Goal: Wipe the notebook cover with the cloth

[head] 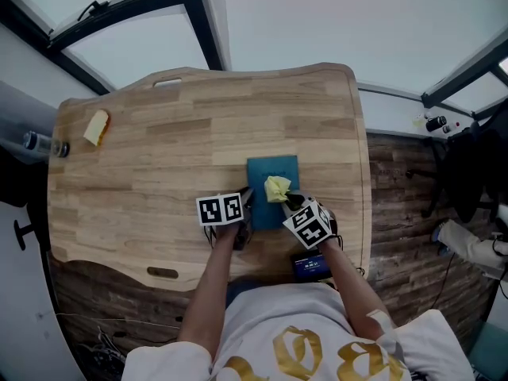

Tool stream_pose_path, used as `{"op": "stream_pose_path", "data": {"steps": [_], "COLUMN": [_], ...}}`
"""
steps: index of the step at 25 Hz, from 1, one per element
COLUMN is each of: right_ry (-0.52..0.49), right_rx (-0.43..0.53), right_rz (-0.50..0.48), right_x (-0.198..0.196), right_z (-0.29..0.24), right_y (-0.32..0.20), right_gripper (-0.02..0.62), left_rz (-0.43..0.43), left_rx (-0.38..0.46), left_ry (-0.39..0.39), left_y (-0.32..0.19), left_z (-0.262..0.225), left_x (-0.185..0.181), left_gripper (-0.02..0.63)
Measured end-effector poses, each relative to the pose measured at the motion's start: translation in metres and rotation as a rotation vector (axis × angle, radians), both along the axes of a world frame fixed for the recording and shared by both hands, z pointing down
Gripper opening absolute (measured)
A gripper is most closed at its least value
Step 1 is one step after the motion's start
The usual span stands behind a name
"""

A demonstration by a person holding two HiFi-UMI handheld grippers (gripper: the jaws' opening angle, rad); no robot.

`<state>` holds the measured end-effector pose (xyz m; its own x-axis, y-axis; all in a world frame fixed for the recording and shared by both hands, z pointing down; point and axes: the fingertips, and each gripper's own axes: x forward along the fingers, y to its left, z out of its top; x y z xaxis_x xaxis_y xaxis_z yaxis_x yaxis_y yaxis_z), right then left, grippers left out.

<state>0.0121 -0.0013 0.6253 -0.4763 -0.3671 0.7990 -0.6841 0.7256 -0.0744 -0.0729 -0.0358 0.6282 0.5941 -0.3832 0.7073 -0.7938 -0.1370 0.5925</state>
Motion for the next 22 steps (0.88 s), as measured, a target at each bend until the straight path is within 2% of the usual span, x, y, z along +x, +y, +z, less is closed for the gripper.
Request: {"op": "stream_pose_path", "data": {"steps": [22], "right_ry": [0.020], "right_rx": [0.054], "right_rz": [0.079], "right_x": [0.007], "right_z": [0.001], "right_y": [-0.077], "right_gripper": [0.037], "left_rz": [0.006], "left_rx": [-0.004], "left_ry": [0.006], "left_y": [0.000], "left_z": [0.000], "left_x": [0.000], "left_gripper": [0.057]}}
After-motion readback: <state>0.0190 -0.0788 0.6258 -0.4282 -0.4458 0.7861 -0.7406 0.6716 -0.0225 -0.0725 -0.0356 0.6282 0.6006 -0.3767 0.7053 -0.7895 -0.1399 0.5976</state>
